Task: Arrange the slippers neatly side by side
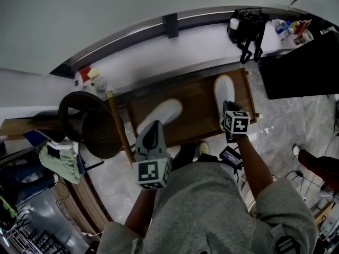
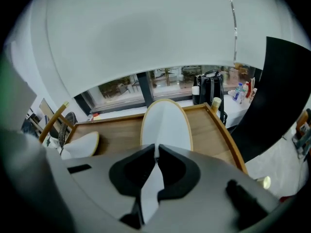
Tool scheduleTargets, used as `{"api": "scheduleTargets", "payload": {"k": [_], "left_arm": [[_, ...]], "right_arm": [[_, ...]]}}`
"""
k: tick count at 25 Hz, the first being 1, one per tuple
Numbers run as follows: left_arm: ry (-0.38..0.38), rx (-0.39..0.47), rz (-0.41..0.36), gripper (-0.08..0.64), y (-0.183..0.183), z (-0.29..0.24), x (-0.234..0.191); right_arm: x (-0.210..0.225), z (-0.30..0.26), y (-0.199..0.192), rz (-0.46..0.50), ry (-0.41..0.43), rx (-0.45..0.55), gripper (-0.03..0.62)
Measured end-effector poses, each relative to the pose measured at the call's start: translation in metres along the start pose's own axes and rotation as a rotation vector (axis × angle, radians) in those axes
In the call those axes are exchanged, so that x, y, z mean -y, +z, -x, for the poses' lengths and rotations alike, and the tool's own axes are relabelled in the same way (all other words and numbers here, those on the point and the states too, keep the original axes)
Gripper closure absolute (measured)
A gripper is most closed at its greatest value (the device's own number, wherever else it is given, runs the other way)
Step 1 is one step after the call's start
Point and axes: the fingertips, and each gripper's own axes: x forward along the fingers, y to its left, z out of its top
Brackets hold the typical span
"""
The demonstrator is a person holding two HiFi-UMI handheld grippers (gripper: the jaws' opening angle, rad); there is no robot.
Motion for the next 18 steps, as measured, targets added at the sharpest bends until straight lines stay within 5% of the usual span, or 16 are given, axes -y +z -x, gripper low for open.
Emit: {"api": "scheduleTargets", "payload": {"k": [18], "left_arm": [[0.054, 0.015, 0.023, 0.546, -0.002, 0.015, -0.014]], "right_arm": [[-0.069, 0.007, 0.015, 0.012, 0.092, -0.038, 0.555]]}}
